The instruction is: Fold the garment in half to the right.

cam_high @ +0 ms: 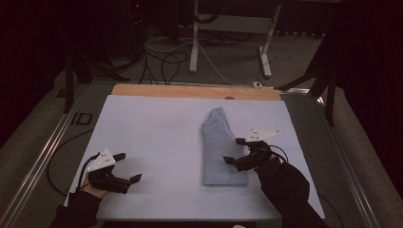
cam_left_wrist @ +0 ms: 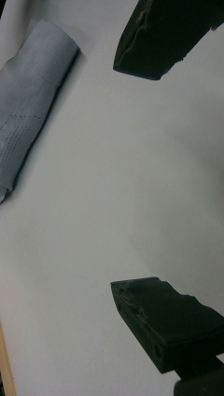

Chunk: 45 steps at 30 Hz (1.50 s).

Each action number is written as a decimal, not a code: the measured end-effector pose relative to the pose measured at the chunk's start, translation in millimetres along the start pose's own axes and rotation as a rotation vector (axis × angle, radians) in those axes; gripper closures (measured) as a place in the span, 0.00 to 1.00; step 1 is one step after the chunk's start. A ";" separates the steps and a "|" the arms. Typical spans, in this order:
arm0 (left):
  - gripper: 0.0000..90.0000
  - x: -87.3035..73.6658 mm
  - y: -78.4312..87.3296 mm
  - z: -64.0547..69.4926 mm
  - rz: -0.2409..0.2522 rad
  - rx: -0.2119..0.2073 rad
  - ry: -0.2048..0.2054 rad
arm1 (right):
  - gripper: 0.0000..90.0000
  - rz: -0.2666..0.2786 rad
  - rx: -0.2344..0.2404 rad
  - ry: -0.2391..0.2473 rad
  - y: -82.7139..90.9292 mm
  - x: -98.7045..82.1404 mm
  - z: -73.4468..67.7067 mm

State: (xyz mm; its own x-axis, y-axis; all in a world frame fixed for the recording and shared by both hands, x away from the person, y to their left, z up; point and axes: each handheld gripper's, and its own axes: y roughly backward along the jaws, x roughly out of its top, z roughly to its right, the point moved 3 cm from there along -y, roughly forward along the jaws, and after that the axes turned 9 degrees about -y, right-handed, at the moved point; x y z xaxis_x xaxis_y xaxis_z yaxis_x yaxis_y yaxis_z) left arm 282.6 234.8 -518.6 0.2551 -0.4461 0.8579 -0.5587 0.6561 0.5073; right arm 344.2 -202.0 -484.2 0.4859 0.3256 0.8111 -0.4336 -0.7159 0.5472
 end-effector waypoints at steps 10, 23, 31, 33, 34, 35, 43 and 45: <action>0.00 0.8 -0.5 0.6 0.003 -0.001 0.000 | 0.10 0.001 -0.030 -0.016 22.1 -21.1 16.2; 0.00 1.2 0.4 0.9 0.008 -0.003 -0.010 | 0.10 0.017 -0.096 -0.080 28.7 -58.7 21.7; 0.00 1.3 -0.4 1.5 0.007 -0.006 -0.014 | 0.10 0.009 -0.100 -0.078 29.5 -74.0 19.7; 0.00 1.1 -0.7 1.9 0.002 -0.006 -0.018 | 0.10 0.008 -0.113 -0.075 30.5 -77.4 17.8; 0.00 0.8 -1.0 1.9 0.002 -0.006 -0.017 | 0.10 0.009 -0.121 -0.072 30.9 -79.4 17.0; 0.00 0.5 -1.4 2.0 0.002 -0.004 -0.016 | 0.10 0.007 -0.128 -0.071 31.4 -81.6 16.4; 0.00 -0.5 -1.4 3.0 -0.007 -0.001 -0.026 | 0.10 0.029 -0.161 -0.077 33.6 -89.3 15.9; 0.00 -1.6 -1.9 2.4 -0.007 0.003 -0.022 | 0.10 0.029 -0.165 -0.071 32.4 -89.9 17.8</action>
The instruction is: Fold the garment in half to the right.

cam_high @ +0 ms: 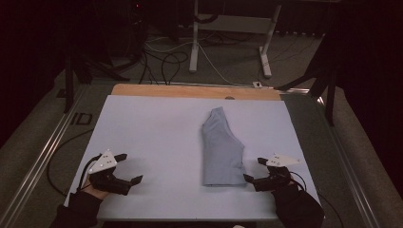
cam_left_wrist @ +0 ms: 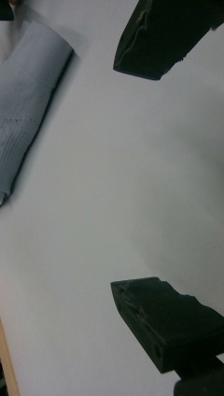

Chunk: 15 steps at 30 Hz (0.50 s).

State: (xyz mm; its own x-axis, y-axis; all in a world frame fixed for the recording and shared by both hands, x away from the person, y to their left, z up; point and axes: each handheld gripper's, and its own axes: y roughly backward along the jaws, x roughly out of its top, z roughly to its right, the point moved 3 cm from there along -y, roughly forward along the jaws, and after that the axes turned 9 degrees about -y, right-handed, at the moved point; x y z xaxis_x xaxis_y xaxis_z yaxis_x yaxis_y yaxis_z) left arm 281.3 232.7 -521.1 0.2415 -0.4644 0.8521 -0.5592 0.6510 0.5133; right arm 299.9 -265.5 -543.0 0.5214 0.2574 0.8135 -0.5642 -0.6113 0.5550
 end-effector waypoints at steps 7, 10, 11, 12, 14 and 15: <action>0.00 -1.4 -0.8 -0.4 -0.003 0.000 0.003 | 0.10 0.011 -0.005 0.012 -4.3 1.4 2.0; 0.00 -1.8 -0.8 0.1 -0.008 0.002 -0.004 | 0.10 0.005 -0.005 0.018 -6.6 2.0 1.5; 0.00 -1.9 -0.8 0.1 -0.008 0.003 -0.003 | 0.10 0.000 -0.007 0.020 -7.2 1.8 1.1; 0.00 -1.9 -0.9 0.3 -0.009 0.003 -0.003 | 0.10 0.000 -0.005 0.024 -7.4 1.6 0.9; 0.00 -1.7 -0.7 0.3 -0.009 0.002 -0.007 | 0.10 -0.004 -0.009 0.025 -6.9 1.5 0.5; 0.00 -1.4 -0.7 0.2 -0.008 0.002 -0.007 | 0.10 -0.001 -0.010 0.023 -6.4 1.8 0.4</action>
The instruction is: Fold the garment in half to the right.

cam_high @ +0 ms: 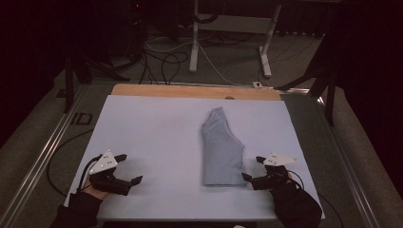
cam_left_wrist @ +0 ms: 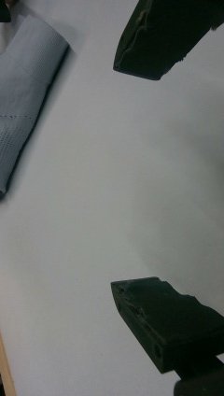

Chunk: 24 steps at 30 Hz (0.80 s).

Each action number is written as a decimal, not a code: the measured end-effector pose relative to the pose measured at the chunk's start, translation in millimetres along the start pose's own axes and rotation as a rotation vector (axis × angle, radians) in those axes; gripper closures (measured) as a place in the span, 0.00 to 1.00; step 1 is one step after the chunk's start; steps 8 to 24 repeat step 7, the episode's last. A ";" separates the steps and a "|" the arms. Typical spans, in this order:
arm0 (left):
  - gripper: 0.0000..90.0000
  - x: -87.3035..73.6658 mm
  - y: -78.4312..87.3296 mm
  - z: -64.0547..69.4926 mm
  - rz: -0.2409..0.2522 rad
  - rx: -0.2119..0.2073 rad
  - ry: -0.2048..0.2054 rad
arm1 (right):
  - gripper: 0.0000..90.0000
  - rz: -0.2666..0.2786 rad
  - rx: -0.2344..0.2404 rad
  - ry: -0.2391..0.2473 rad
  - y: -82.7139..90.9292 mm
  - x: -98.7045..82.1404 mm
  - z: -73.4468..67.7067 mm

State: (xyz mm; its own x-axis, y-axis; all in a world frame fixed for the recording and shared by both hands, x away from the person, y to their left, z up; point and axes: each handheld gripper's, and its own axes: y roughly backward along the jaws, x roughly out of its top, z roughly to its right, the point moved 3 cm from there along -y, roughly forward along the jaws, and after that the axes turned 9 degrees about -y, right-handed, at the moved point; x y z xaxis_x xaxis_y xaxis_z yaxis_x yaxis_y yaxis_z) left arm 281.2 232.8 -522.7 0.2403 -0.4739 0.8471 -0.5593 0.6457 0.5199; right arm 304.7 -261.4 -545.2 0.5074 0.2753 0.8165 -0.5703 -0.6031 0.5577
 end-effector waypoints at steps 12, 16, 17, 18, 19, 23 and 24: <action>0.00 1.0 1.2 -0.1 0.005 0.003 0.002 | 0.10 0.000 -0.006 -0.020 0.0 0.0 2.1; 0.00 1.0 1.2 -0.1 0.005 0.003 0.002 | 0.10 0.000 -0.006 -0.020 0.0 0.0 2.1; 0.00 1.0 1.2 -0.1 0.005 0.003 0.002 | 0.10 0.000 -0.006 -0.020 0.0 0.0 2.1; 0.00 1.0 1.2 -0.1 0.005 0.003 0.002 | 0.10 0.000 -0.006 -0.020 0.0 0.0 2.1; 0.00 1.0 1.2 -0.1 0.005 0.003 0.002 | 0.10 0.000 -0.006 -0.020 0.0 0.0 2.1; 0.00 1.0 1.2 -0.1 0.005 0.003 0.002 | 0.10 0.000 -0.006 -0.020 0.0 0.0 2.1; 0.00 1.0 1.2 -0.1 0.005 0.003 0.002 | 0.10 0.000 -0.006 -0.020 0.0 0.0 2.1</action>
